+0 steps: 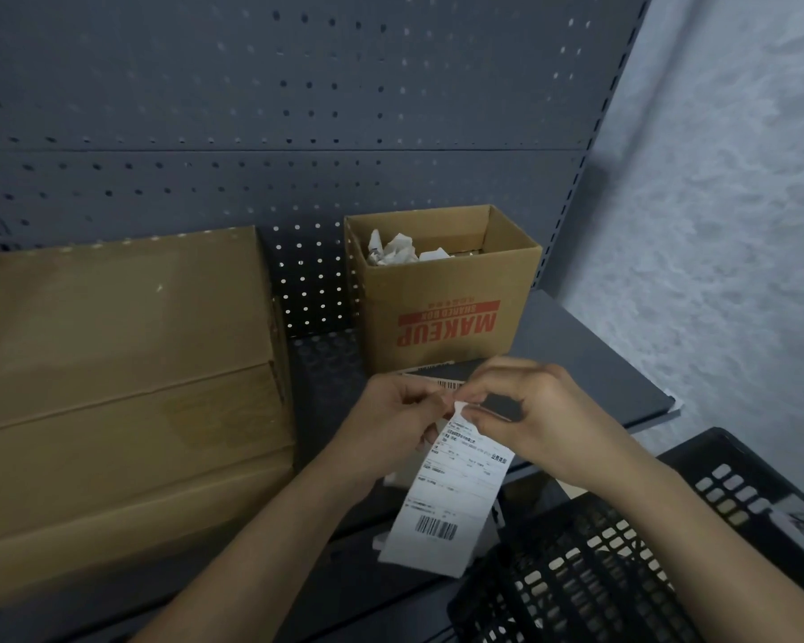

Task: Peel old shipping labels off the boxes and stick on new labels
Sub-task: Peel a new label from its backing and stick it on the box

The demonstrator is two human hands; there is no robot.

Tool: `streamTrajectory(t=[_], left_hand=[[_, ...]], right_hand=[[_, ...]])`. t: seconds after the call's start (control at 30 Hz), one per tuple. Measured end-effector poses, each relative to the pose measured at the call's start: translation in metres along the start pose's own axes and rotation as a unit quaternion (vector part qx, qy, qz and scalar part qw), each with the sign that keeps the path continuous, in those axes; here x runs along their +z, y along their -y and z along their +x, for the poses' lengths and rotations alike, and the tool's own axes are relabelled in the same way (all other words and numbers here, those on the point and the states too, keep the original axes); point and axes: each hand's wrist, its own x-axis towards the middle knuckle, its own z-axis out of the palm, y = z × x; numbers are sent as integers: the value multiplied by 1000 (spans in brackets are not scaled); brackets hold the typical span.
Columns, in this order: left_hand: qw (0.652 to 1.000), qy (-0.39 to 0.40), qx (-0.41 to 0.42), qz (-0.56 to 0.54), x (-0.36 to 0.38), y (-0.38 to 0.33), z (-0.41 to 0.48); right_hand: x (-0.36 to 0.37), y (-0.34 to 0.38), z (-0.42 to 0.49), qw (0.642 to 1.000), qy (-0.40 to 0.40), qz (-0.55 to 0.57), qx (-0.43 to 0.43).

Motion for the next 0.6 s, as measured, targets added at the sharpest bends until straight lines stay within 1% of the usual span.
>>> streamTrajectory(t=[0.23,0.43,0.6], left_hand=[[1000,10,-12,0,-1,1,2],[1000,14,-10,26,-1,1,4],[999,0,-33,5,-1,3,8]], right_hand=[[1,0,0,1000,4,-16,-9],[-2,1,2,999,29,13,29],[-6,0,1,998,27,60,22]])
